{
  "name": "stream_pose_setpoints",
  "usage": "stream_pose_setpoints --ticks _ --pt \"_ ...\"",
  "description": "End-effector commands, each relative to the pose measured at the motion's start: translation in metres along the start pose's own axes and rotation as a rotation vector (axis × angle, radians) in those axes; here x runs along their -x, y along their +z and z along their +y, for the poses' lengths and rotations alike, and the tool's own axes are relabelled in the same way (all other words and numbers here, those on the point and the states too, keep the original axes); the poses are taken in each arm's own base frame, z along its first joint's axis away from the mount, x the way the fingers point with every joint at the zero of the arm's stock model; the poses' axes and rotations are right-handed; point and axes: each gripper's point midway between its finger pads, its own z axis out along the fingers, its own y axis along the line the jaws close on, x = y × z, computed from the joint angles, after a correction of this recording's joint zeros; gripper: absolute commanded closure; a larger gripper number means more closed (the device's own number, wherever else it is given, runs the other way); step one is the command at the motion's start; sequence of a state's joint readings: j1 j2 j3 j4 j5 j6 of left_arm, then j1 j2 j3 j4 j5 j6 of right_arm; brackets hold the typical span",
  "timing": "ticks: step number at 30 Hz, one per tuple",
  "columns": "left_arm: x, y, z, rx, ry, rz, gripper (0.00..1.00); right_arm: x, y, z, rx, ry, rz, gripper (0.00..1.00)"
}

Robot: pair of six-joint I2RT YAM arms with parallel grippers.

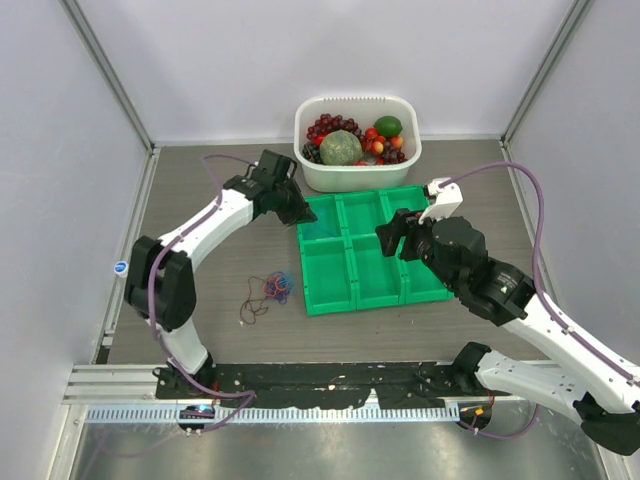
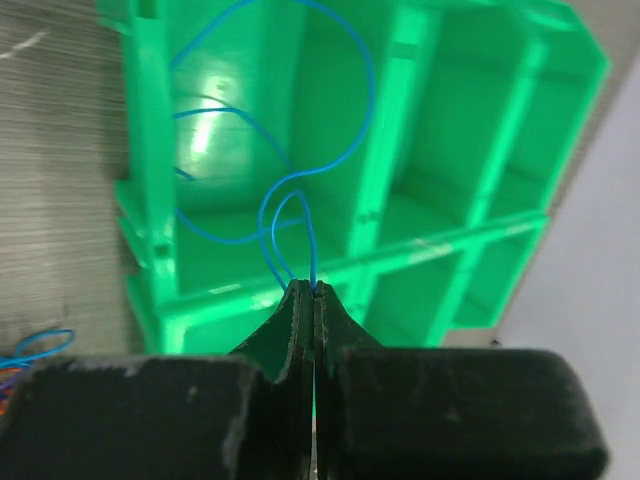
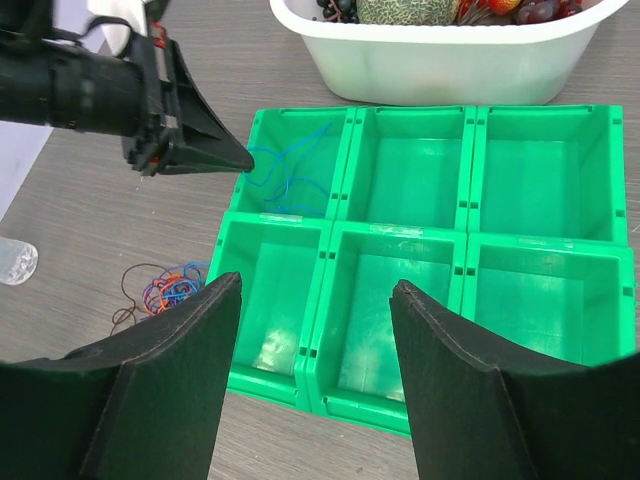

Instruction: Untangle the cables

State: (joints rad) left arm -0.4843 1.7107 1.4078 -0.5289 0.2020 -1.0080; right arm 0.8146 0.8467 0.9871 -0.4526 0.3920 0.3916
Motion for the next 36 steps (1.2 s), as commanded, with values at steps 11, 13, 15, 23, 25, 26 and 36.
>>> stream_pose_setpoints --ticks 11,13,15,23,25,26,36 --pt "0.007 0.062 0.035 0.254 0.259 0.045 1.00 0.003 -0.002 -0.003 -0.014 0.003 0.005 0.34" --pt "0.002 0.061 0.035 0.256 0.281 0.085 1.00 0.000 -0.002 -0.003 -0.013 0.002 0.016 0.34" --pt "0.001 0.053 0.027 0.206 0.293 0.075 0.82 -0.005 -0.001 -0.003 -0.010 0.001 0.031 0.34" --pt "-0.003 -0.017 0.000 0.071 0.295 0.009 0.37 -0.027 0.002 0.004 0.035 0.026 0.094 0.36" --pt "-0.009 -0.035 0.001 0.054 0.292 -0.004 0.38 -0.036 0.006 0.008 0.062 -0.012 0.118 0.37" --pt "-0.011 -0.047 0.001 0.043 0.286 -0.022 0.38 -0.045 0.011 0.009 0.070 -0.031 0.148 0.37" --pt "-0.065 -0.128 0.135 0.275 0.100 -0.102 0.42 -0.090 0.050 0.107 0.397 -0.130 0.359 0.37"
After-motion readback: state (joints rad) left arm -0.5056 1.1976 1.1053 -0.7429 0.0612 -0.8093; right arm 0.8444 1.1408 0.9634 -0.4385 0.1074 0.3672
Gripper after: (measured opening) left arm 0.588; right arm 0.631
